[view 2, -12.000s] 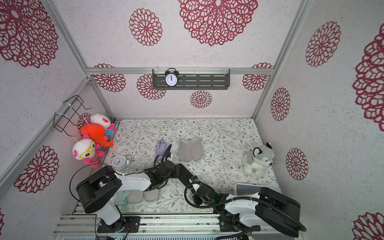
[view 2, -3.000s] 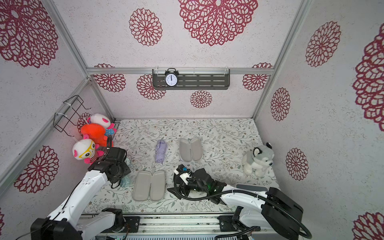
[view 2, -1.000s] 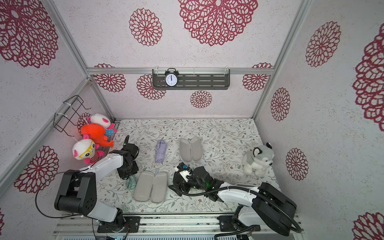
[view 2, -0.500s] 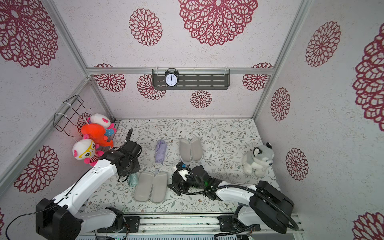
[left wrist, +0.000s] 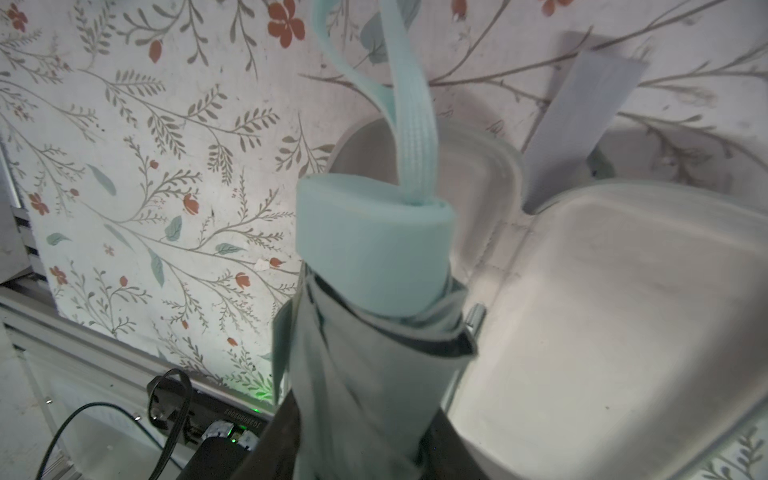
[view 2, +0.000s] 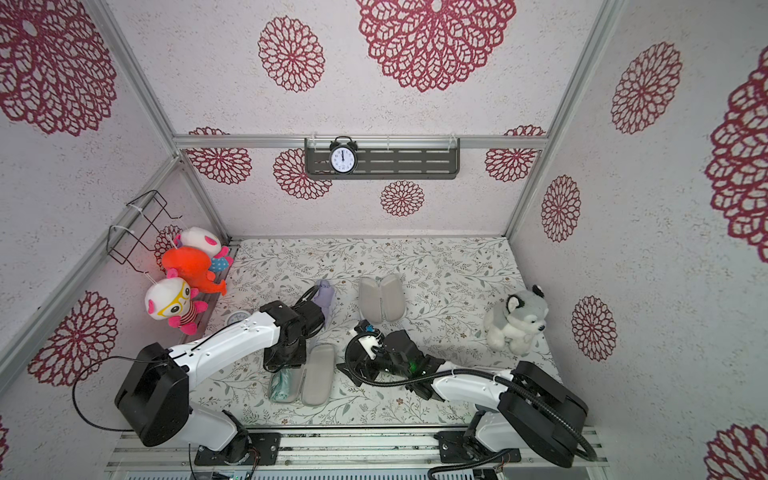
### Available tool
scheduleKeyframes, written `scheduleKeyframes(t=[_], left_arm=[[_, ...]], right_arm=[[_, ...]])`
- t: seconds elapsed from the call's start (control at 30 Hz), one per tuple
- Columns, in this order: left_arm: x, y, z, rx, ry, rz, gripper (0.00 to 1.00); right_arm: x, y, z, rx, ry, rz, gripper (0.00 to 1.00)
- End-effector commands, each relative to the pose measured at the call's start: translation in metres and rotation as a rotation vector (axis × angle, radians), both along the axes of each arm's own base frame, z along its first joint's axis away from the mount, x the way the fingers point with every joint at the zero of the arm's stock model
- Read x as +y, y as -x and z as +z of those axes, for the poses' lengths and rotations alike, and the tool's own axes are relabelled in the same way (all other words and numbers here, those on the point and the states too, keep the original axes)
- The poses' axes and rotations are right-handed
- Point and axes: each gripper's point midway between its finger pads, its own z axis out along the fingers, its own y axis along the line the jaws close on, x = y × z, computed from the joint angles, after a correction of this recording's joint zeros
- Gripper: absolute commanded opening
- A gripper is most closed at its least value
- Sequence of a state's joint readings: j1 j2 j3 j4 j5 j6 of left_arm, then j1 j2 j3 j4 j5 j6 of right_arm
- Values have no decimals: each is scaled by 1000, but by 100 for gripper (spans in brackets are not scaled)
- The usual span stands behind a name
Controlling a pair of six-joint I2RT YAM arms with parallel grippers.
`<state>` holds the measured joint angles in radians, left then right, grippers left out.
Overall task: Put umbrellas into zippered umbrella sleeves
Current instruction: Place the umbrella in the umbrella sleeve, then adjust the umbrella in the umbrella sleeve.
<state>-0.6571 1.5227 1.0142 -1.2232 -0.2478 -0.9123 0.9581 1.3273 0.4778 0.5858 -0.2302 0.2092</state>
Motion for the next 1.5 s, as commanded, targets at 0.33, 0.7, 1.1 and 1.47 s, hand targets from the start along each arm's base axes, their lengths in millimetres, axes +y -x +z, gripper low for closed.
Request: scheduleKeyframes(t=[0.33, 0.7, 1.1, 1.47], left_arm=[[-17, -14, -27, -24, -22, -54, 60], [-31, -67, 50, -424, 128, -38, 73], [-32, -124, -13, -377, 200, -21, 62], [-28, -119, -56, -268, 184, -10, 49]], right_arm=[[11, -14, 5, 18, -58, -38, 98], [7, -22, 1, 11, -54, -85, 98], [11, -28, -28, 80, 1, -93, 96], [3, -33, -43, 74, 71, -128, 96]])
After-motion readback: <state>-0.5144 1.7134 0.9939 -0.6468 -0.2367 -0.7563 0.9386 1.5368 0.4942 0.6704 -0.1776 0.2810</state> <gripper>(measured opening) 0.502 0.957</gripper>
